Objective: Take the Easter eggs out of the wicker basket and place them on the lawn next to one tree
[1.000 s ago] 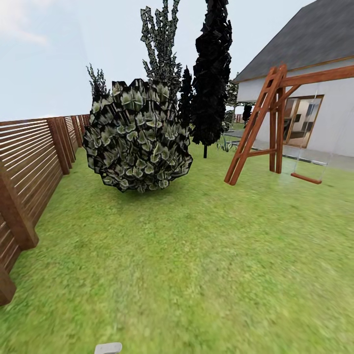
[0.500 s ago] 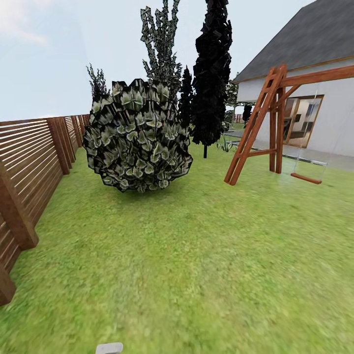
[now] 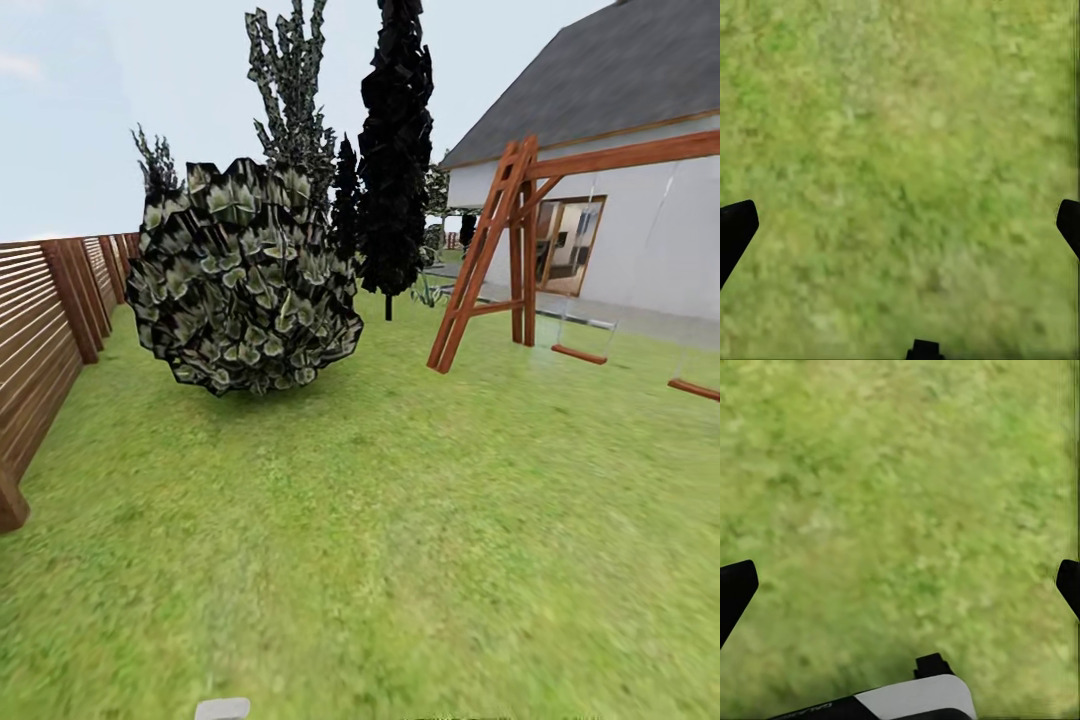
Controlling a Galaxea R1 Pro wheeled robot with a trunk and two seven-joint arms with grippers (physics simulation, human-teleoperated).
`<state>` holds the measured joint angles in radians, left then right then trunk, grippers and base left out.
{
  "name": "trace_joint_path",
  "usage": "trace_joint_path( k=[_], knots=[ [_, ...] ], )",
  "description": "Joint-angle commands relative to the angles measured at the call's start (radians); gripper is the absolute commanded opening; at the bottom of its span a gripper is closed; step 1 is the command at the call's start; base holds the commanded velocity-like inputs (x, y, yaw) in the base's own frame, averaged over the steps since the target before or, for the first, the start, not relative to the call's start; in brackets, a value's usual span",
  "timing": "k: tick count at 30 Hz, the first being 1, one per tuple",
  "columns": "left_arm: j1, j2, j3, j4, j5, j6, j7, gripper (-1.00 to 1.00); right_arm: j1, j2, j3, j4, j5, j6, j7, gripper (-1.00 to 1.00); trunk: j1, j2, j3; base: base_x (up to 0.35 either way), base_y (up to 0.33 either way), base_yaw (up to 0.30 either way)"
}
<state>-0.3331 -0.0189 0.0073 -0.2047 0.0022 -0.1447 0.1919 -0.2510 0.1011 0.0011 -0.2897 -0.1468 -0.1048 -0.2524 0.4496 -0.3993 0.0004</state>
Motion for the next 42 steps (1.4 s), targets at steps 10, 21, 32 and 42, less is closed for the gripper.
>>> trace_joint_path(
  k=[10,21,32,42],
  knots=[
    [0.0,0.002,0.0,0.001,-0.001,-0.004,0.003,1.0,-0.001,0.002,0.0,0.001,-0.011,-0.006,-0.001,1.0,0.0,-0.001,0.0,0.0,0.0,-0.276],
    [0.0,0.002,0.0,0.001,-0.001,-0.004,0.003,1.0,-0.001,0.002,0.0,0.001,-0.01,-0.006,-0.001,1.0,0.0,-0.001,0.0,0.0,0.0,-0.277],
    [0.0,0.004,-0.001,0.001,-0.001,-0.004,0.003,1.0,-0.001,0.002,0.0,0.001,-0.01,-0.006,-0.001,1.0,0.0,-0.001,0.0,0.159,0.0,-0.277],
    [0.0,0.005,-0.003,0.001,-0.002,-0.004,0.003,1.0,-0.001,0.002,0.0,0.001,-0.01,-0.006,-0.001,1.0,0.0,-0.001,0.0,0.324,-0.01,-0.277]
  ],
)
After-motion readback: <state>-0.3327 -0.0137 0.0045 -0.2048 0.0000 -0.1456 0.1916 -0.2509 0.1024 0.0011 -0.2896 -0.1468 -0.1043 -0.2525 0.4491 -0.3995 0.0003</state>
